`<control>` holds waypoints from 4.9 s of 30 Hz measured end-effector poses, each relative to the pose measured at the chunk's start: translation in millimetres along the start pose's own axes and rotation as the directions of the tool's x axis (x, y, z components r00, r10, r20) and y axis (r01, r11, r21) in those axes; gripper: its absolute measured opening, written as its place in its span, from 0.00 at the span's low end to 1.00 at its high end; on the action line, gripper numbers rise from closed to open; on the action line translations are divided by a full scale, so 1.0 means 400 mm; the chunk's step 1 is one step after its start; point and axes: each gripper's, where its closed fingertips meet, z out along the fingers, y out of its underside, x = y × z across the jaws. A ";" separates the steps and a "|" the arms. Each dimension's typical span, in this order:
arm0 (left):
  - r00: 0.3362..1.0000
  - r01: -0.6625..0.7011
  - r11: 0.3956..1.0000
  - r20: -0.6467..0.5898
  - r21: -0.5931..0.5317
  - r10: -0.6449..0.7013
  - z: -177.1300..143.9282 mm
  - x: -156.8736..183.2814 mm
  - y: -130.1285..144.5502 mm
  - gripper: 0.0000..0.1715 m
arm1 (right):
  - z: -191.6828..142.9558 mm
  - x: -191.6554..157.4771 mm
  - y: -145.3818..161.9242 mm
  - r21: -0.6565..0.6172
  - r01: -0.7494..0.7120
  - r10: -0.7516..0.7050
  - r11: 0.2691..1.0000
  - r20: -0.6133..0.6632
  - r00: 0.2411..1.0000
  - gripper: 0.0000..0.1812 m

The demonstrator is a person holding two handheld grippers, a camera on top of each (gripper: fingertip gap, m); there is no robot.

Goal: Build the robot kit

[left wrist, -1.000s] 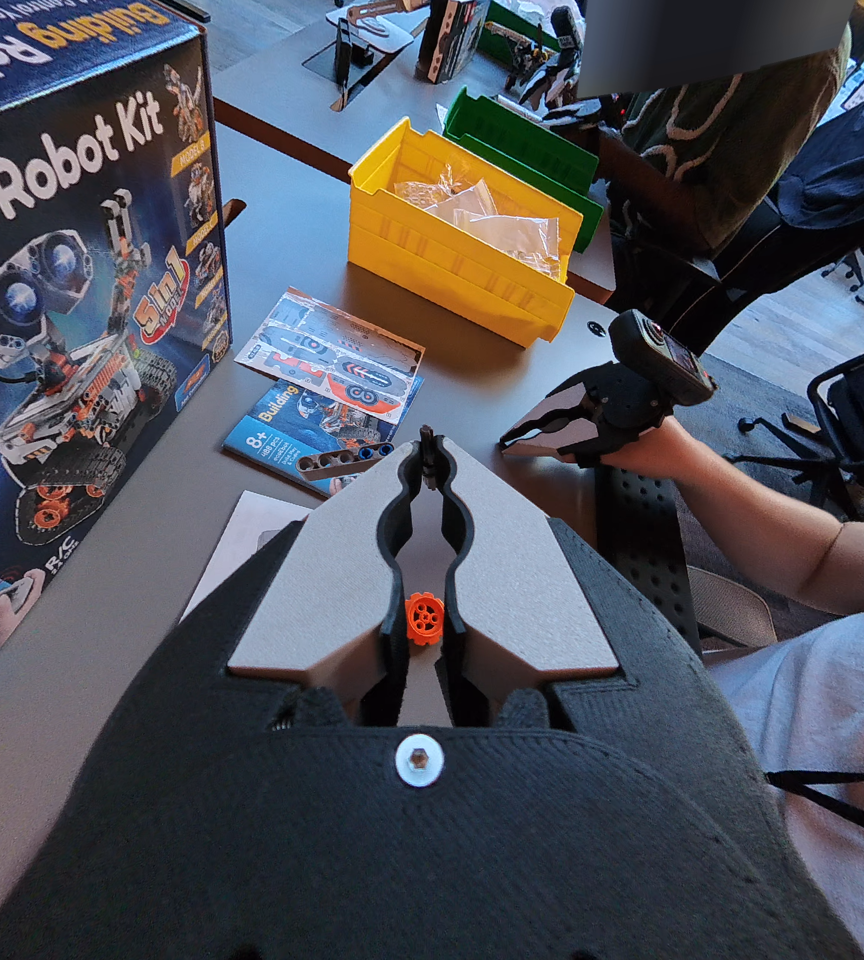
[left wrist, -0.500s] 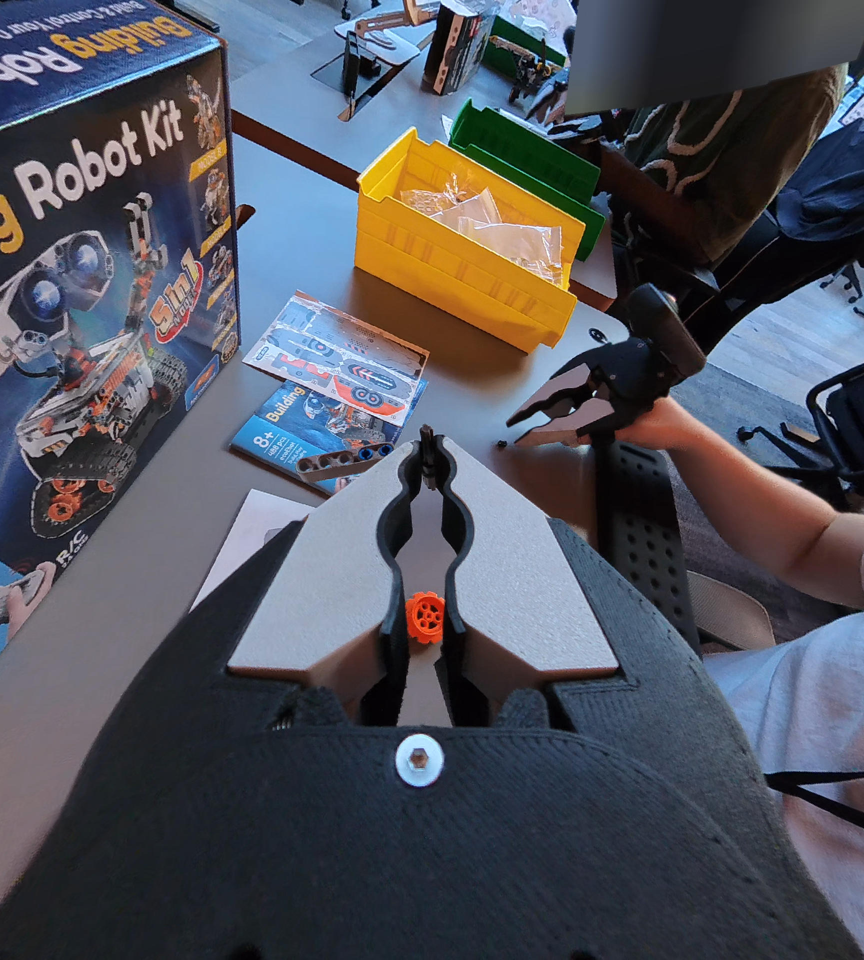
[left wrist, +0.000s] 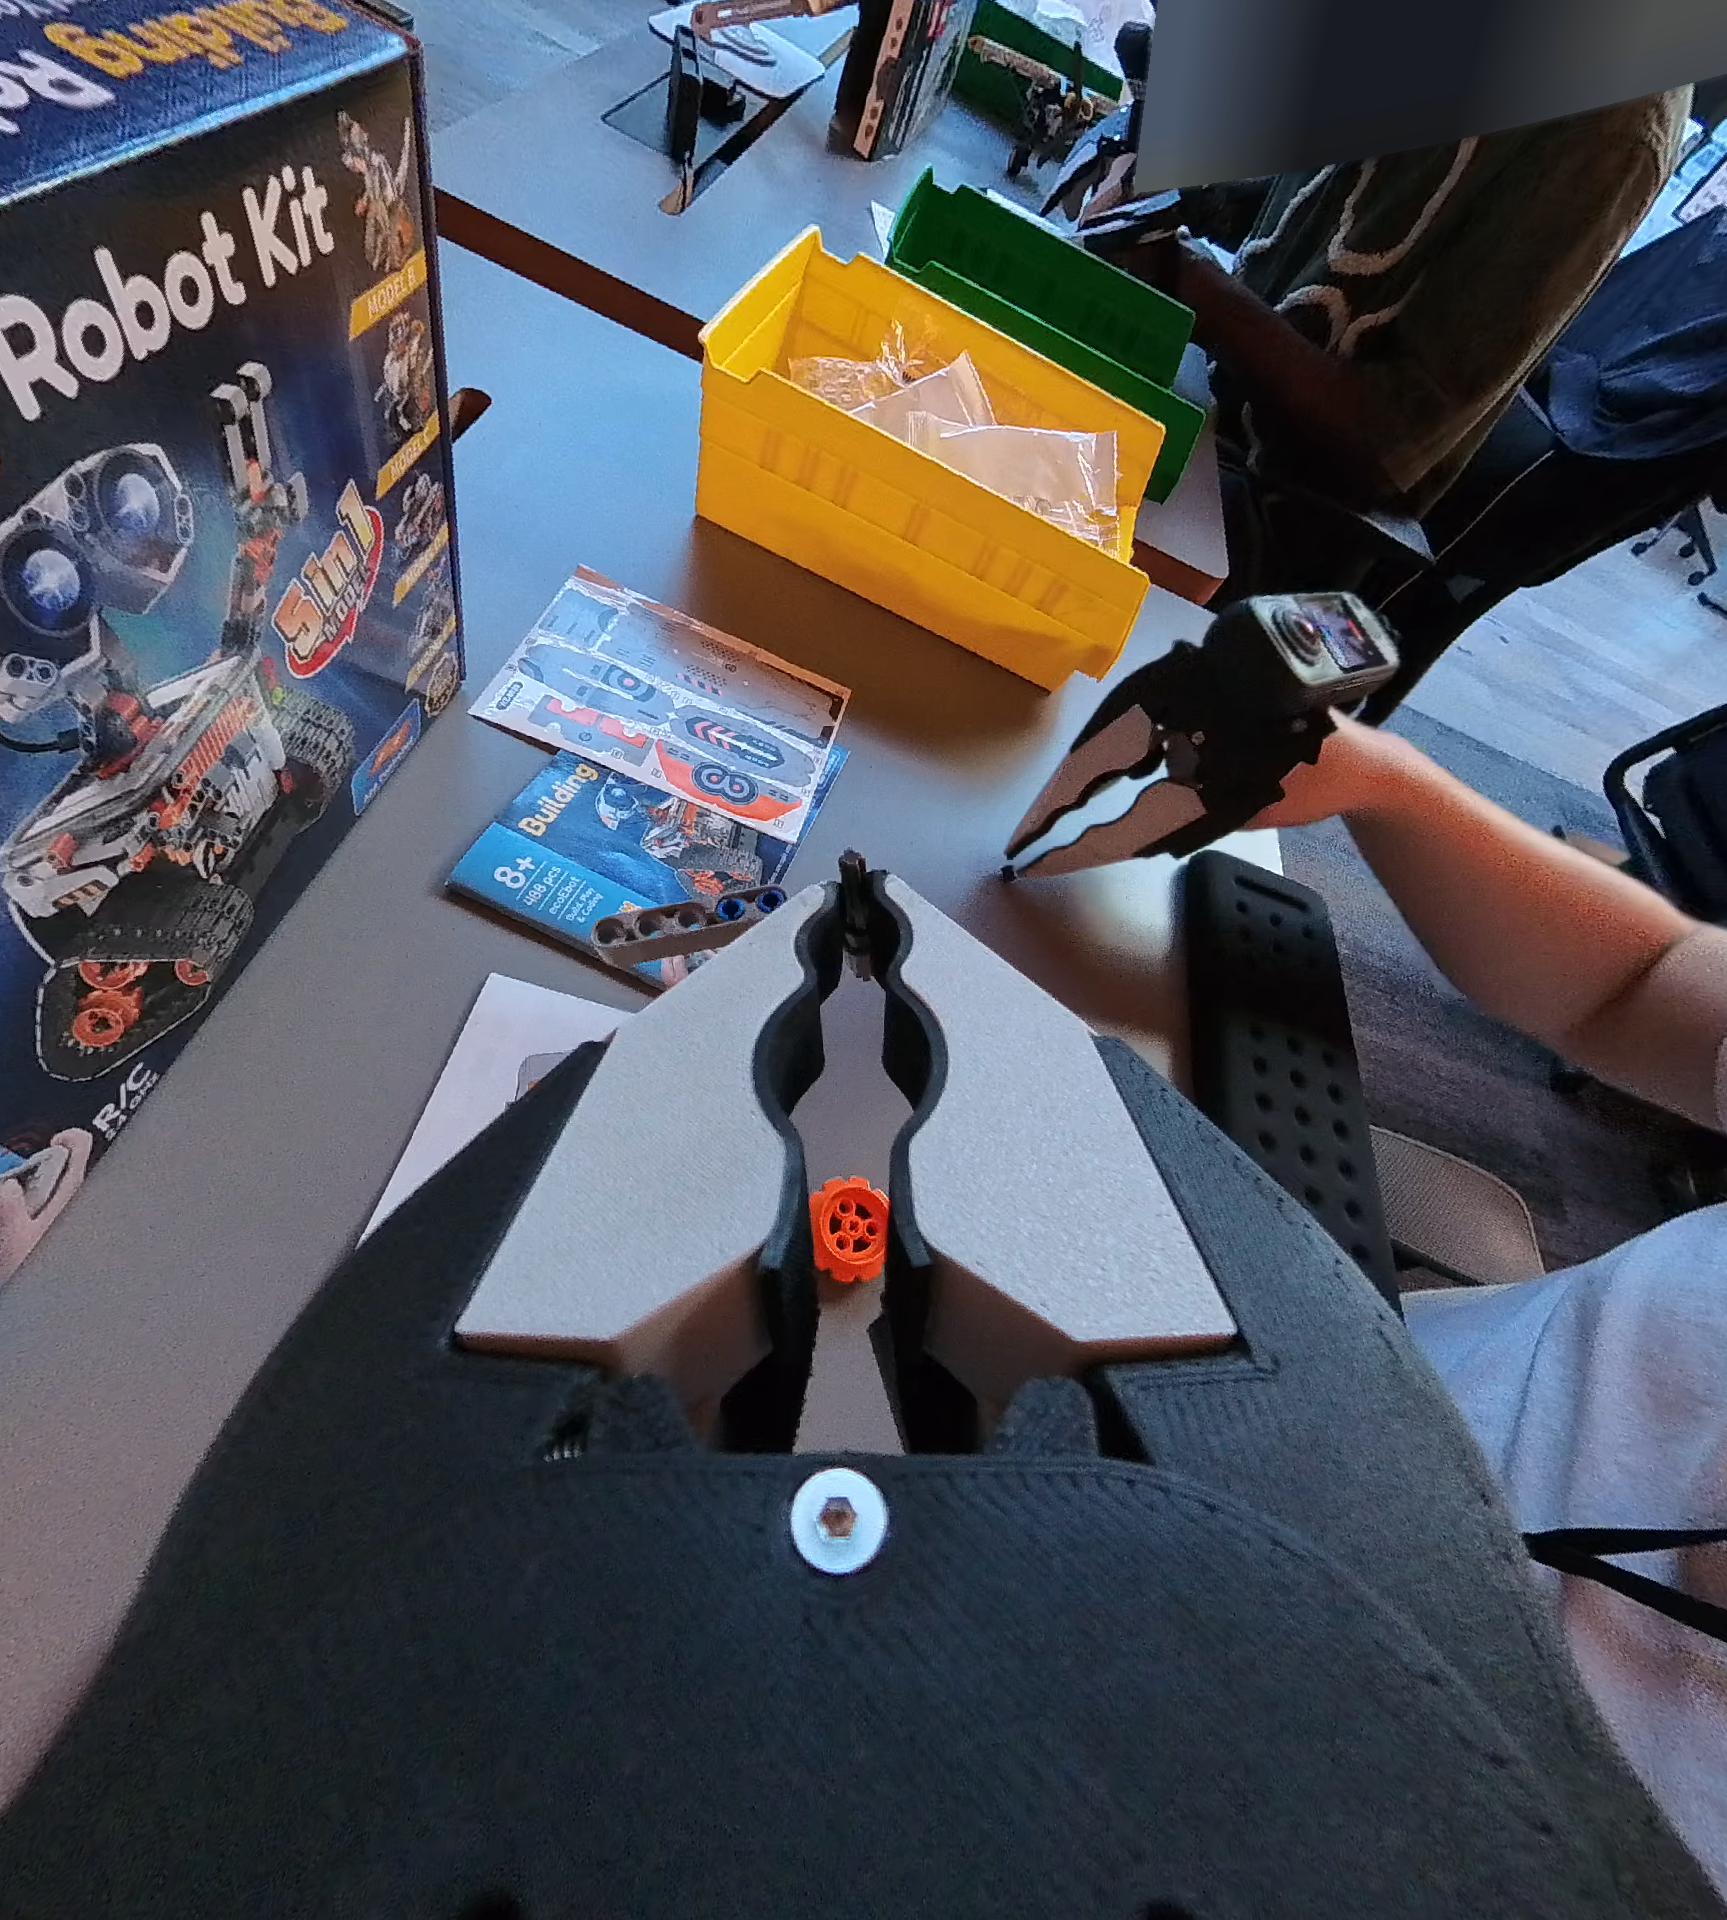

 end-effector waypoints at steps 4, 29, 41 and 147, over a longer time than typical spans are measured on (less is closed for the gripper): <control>1.000 -0.003 1.000 0.002 0.009 0.003 -0.011 0.002 -0.003 0.00 | -0.005 -0.016 0.023 -0.059 0.159 -0.151 0.985 0.123 0.981 0.08; 0.999 -0.006 0.999 0.033 -0.054 0.008 0.022 -0.007 0.019 0.00 | -0.014 0.013 0.061 -0.172 0.428 -0.381 0.887 0.251 0.890 0.03; 0.999 0.004 0.998 0.032 -0.059 -0.002 0.023 -0.007 0.022 0.00 | -0.099 0.089 0.183 -0.840 0.466 -0.413 0.279 0.333 0.848 0.03; 0.774 -0.568 0.672 -0.029 -0.476 0.633 0.206 -0.023 0.233 0.01 | 0.034 -0.042 -0.300 0.283 0.308 -0.390 0.908 0.303 0.870 0.12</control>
